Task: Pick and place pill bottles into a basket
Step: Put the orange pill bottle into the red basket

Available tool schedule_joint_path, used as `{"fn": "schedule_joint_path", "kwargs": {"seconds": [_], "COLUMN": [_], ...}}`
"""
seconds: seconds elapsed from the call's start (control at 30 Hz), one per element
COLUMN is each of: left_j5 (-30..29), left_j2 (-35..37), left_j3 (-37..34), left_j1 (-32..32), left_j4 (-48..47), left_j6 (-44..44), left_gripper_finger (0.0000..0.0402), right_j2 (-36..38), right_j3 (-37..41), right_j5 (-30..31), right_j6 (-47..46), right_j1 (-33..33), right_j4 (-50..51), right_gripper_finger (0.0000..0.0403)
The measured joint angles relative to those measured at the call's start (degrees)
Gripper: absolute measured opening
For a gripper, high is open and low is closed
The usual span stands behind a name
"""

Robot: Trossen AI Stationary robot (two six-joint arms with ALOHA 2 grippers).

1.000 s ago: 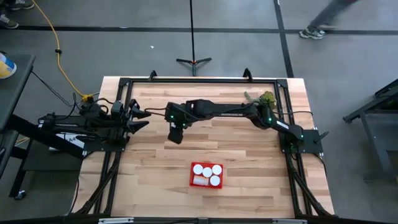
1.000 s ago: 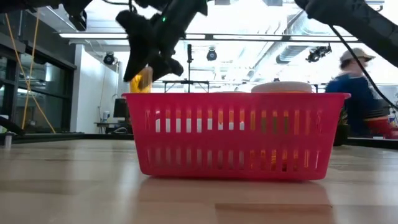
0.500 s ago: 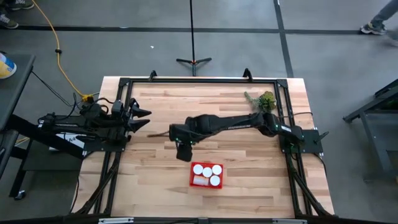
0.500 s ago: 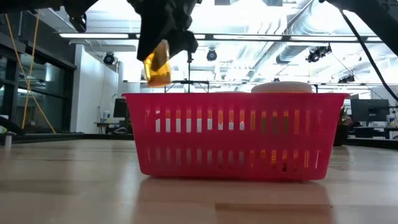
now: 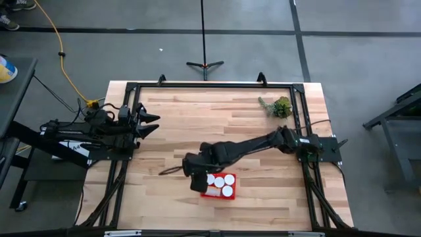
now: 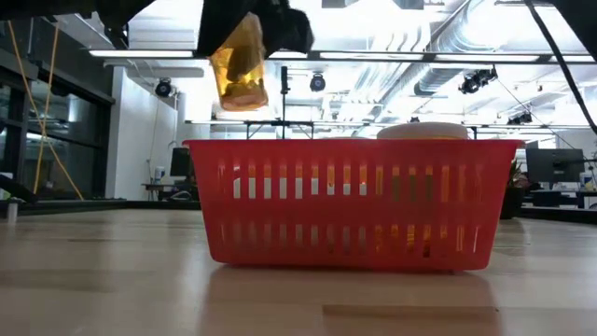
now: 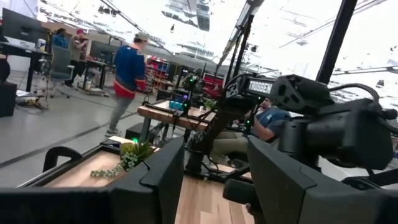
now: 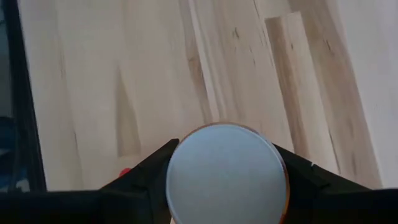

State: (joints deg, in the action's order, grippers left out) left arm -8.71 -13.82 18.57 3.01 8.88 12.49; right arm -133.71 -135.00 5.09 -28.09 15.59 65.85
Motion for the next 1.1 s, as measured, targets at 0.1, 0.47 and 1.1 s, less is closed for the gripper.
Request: {"fn": "schedule_joint_path", "kwargs": {"seconds": [0.1,0.47,1.1], "left_j5": [0.0,0.82,2.25], "left_j2": [0.0,0.0,0.0], "left_j3": [0.0,0.0,0.0], "left_j1": [0.0,0.0,0.0], "left_j4": [-0.09,-1.36,-2.6], "left_j6": [-0.22,-0.22,-0.22], "left_gripper_finger": [0.0211,0.0211,0.0211], "right_j2": [0.0,0.0,-0.52], "right_j3": [0.0,0.0,5.47], "right_j5": [1.0,3.76,6.73], "right_j6": [-3.82,-17.9,-28.6], "right_j1": [1.35,6.08,8.6], "right_j4": [1.58,1.66,-2.54], "right_gripper_finger": [0.0199,0.0201,0.0196]}}
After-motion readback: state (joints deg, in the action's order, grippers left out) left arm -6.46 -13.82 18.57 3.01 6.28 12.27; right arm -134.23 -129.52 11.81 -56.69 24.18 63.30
